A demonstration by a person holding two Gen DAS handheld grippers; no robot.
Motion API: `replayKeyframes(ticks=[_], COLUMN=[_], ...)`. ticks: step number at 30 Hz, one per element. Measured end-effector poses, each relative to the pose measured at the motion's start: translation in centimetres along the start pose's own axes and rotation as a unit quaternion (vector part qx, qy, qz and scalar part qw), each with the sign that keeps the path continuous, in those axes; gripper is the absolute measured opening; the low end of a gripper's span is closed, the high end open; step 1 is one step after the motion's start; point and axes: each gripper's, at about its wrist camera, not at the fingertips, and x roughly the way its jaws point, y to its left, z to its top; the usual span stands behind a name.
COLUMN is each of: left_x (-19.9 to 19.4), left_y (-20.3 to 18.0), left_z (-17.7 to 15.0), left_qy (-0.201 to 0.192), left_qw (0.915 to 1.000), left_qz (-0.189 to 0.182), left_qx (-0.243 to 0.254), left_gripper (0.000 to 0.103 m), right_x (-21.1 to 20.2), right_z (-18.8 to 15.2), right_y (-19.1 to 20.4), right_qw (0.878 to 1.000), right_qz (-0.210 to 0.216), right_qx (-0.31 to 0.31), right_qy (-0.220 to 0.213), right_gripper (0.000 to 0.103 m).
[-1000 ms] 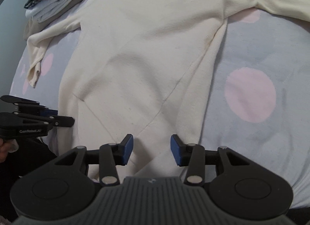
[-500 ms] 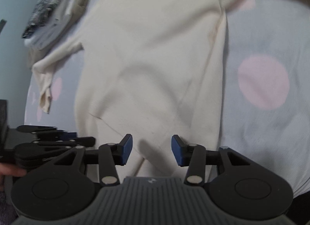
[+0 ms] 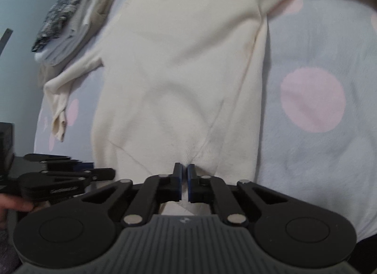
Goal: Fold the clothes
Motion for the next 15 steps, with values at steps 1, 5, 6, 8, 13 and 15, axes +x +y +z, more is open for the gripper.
replayKeyframes(ticks=[1, 5, 6, 8, 13, 15], left_x=[0.0, -0.1, -0.2, -0.2, -0.1, -0.1], left_y=[0.0, 0.5, 0.5, 0.4, 0.3, 0.1], left_z=[0.0, -0.2, -0.2, -0.1, 0.1, 0.1], left_qy=[0.0, 0.001, 0.001, 0.002, 0.003, 0.004], left_qw=[1.0, 1.0, 1.0, 1.0, 1.0, 1.0], left_qz=[0.0, 0.002, 0.002, 0.002, 0.004, 0.006], left_qx=[0.0, 0.004, 0.004, 0.005, 0.004, 0.005], left_gripper=[0.019, 0.019, 0.019, 0.019, 0.019, 0.019], right_x=[-0.9, -4.8, -5.6, -7.3, -10.6, -11.2], right_z=[0.2, 0.7, 0.8, 0.9, 1.1, 1.4], right_y=[-0.1, -0.7, -1.0, -1.7, -3.9, -4.9], right_qw=[1.0, 1.0, 1.0, 0.999, 0.992, 0.985], right_qz=[0.001, -0.001, -0.007, -0.025, -0.104, -0.143], right_qx=[-0.003, -0.015, -0.02, -0.031, -0.068, -0.083], right_qy=[-0.004, -0.011, -0.009, -0.004, 0.023, 0.04], right_gripper=[0.005, 0.005, 0.005, 0.005, 0.005, 0.004])
